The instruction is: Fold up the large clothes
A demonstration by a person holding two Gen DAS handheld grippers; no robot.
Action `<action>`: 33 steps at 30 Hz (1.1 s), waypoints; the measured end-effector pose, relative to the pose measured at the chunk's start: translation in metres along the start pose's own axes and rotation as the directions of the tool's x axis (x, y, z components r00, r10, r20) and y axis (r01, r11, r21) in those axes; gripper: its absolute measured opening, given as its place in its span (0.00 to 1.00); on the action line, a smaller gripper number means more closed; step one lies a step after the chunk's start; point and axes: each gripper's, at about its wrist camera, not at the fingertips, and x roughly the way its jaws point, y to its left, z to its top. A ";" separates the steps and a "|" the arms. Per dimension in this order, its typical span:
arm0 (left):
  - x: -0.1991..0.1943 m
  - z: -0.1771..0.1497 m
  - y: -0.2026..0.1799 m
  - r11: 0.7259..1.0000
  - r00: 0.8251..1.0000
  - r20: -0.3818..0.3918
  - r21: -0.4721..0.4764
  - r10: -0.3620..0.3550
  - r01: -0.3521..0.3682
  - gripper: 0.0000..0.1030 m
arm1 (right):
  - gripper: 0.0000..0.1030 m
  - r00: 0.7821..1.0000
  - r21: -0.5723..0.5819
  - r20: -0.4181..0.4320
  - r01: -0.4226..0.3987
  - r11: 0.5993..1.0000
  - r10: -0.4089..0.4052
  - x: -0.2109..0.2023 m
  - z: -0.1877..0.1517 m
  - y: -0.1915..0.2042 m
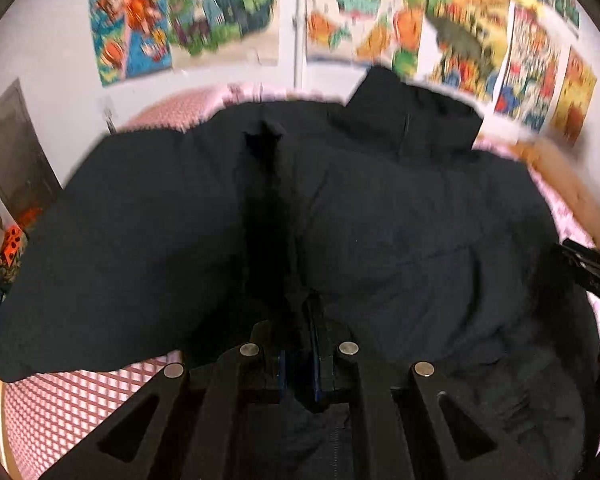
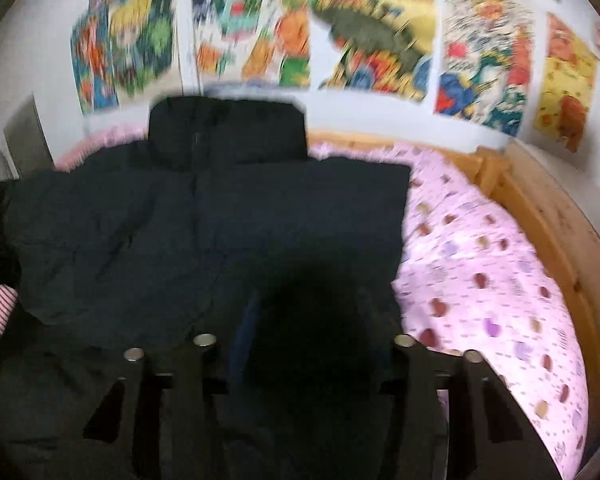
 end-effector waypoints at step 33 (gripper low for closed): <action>-0.058 -0.122 0.286 0.570 0.988 0.147 -0.815 0.038 0.100 0.90 | 0.73 0.962 -0.321 -0.023 -0.266 0.909 0.273 -0.016 0.009 0.228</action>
